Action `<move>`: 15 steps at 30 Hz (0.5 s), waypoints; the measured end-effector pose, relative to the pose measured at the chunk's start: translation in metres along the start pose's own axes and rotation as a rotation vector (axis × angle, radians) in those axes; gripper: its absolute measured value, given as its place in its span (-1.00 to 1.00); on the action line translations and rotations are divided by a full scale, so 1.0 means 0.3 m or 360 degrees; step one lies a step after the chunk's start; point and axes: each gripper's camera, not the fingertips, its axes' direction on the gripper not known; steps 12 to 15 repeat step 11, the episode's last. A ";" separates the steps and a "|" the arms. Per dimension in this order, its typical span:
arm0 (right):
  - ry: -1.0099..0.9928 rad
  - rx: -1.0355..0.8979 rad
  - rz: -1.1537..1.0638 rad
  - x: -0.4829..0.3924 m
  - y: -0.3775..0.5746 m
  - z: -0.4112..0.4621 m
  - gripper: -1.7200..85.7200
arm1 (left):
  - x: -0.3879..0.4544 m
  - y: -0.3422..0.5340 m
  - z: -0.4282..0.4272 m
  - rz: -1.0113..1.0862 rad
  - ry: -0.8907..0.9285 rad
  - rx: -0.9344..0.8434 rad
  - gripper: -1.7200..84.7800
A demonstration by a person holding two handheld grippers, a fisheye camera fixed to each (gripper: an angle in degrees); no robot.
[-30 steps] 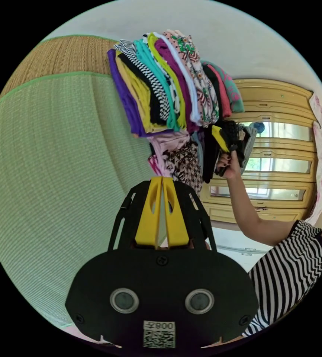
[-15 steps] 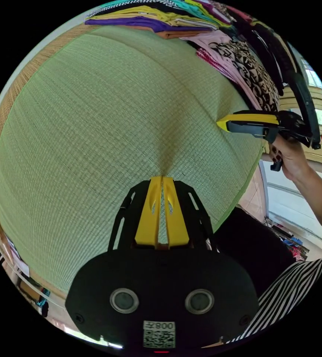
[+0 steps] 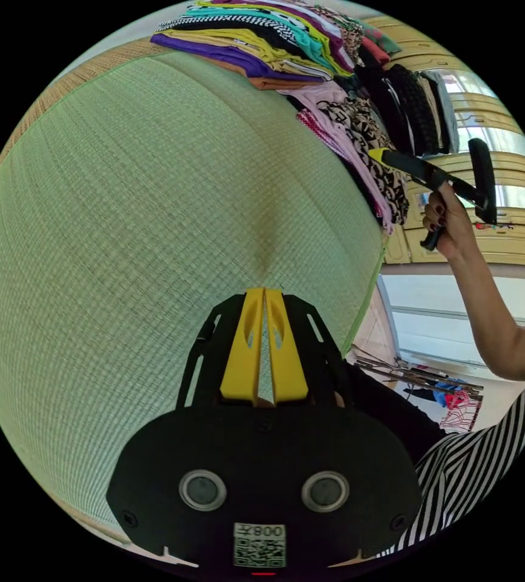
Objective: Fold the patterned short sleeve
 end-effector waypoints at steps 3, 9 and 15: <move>0.0172 0.0128 0.0035 0.040 -0.037 -0.080 -0.81 | -0.009 0.049 -0.010 0.0013 0.0110 0.0048 -0.96; 0.0375 0.0106 0.0055 0.042 -0.037 -0.078 -0.76 | -0.029 0.152 -0.020 0.0002 0.0205 0.0107 -0.96; 0.0427 0.0090 0.0068 0.042 -0.026 -0.064 -0.74 | -0.038 0.191 -0.020 0.0012 0.0213 0.0114 -0.96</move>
